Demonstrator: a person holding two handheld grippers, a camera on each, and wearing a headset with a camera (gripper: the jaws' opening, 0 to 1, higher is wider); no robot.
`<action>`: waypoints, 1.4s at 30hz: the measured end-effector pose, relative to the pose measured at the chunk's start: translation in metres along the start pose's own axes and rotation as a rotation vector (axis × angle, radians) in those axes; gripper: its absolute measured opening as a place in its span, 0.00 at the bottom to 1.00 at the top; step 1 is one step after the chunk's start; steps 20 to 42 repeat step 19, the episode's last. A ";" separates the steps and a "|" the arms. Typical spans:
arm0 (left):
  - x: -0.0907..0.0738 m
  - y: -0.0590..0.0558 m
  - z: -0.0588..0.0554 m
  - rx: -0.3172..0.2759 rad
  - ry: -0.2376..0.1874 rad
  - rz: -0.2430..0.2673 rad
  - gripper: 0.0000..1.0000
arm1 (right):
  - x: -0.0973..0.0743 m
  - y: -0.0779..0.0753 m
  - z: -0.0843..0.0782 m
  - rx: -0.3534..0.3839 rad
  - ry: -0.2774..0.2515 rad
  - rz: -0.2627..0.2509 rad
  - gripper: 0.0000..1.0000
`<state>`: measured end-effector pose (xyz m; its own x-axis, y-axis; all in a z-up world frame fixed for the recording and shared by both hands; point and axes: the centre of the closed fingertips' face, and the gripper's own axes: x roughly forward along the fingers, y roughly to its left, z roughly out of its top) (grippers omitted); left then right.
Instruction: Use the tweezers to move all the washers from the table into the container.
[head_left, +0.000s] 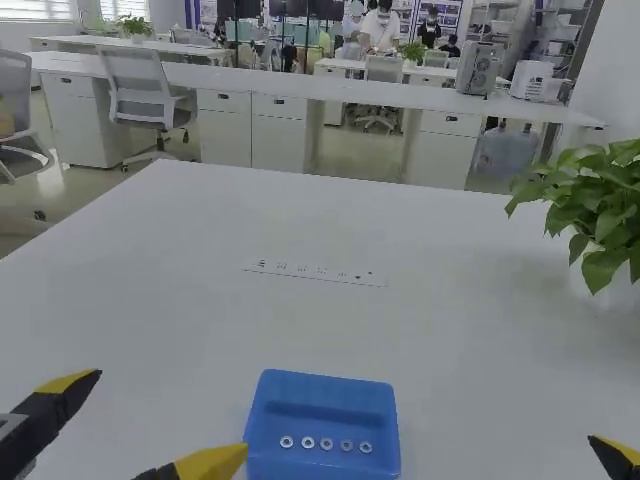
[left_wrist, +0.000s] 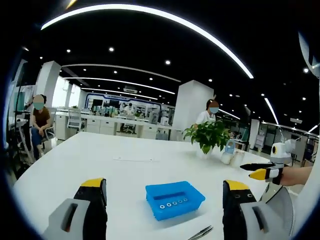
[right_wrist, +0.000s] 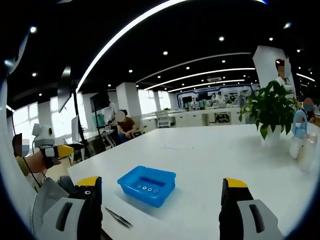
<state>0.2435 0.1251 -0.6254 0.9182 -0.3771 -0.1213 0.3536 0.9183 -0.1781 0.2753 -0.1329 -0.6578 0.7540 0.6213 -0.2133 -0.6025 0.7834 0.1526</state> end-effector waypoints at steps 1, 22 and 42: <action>-0.001 0.001 0.000 -0.005 0.000 0.001 0.99 | 0.000 0.000 0.000 -0.010 0.002 -0.007 0.99; 0.000 0.006 -0.003 -0.024 0.012 0.017 0.99 | -0.007 -0.015 -0.008 -0.005 0.027 -0.077 0.99; 0.000 0.006 -0.003 -0.024 0.012 0.017 0.99 | -0.007 -0.015 -0.008 -0.005 0.027 -0.077 0.99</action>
